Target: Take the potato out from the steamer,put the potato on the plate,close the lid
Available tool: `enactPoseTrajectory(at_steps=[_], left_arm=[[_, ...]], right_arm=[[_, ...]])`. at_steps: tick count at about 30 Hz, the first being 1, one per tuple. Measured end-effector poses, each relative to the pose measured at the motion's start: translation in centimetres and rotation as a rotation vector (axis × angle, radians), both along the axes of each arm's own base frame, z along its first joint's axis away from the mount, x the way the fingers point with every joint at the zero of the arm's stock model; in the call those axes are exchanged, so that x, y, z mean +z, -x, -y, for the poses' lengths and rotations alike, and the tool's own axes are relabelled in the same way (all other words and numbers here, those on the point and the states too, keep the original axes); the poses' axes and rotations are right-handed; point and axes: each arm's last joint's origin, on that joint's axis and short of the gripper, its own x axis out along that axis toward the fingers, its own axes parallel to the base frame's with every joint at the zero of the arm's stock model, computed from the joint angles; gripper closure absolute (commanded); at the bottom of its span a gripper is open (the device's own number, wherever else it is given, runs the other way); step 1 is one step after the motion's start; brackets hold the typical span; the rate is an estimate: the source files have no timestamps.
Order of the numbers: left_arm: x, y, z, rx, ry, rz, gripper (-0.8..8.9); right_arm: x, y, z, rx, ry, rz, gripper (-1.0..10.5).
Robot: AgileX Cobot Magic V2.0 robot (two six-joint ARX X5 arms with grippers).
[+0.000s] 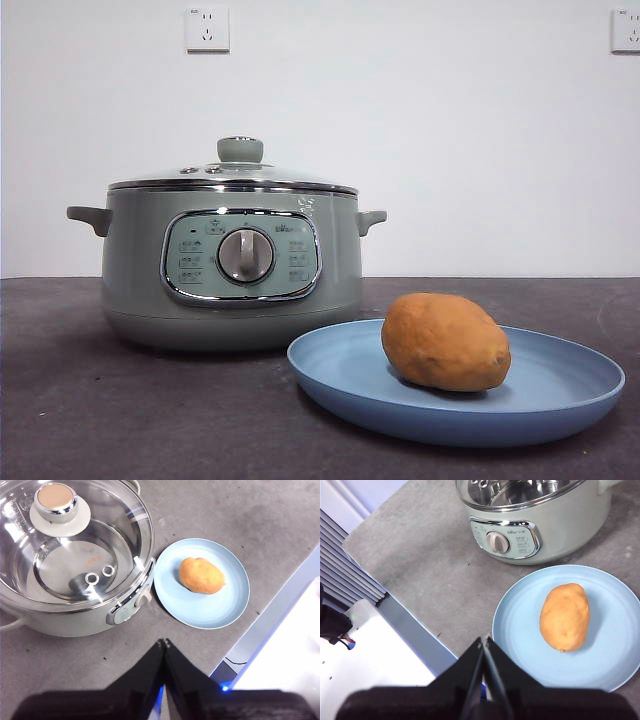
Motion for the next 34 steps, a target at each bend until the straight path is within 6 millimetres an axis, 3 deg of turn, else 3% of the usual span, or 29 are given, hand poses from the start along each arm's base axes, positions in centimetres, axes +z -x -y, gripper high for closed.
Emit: enactPoseTrajectory(at_steps=[8, 11, 15, 18, 21, 26, 34], left_arm=[[0.0, -0.1, 0.0, 0.004, -0.002, 0.009, 8.17], [0.6, -0.4, -0.1, 0.01, 0.015, 0.088, 8.17], [2.8, -0.5, -1.6, 0.071, 0.08, 0.335, 8.17], [4.5, 0.6, -3.3, 0.148, 0.133, 0.539, 8.17], [4.8, 2.1, -4.6, 0.22, 0.17, 0.716, 8.17], [2.1, 3.9, -6.1, 0.314, 0.184, 0.932, 8.17], [-7.2, 5.5, -6.9, 0.386, 0.161, 0.983, 8.17]], right_arm=[[0.0, 0.0, 0.0, 0.0, 0.0, 0.0, 9.5], [0.0, 0.0, 0.0, 0.0, 0.0, 0.0, 9.5], [0.0, 0.0, 0.0, 0.0, 0.001, -0.001, 9.5], [-0.1, 0.0, 0.0, 0.0, 0.006, -0.007, 9.5], [-0.1, 0.0, 0.0, 0.0, 0.007, -0.008, 9.5], [-0.1, 0.1, 0.0, 0.0, 0.01, -0.011, 9.5], [-0.1, 0.1, 0.0, 0.0, 0.01, -0.012, 9.5]])
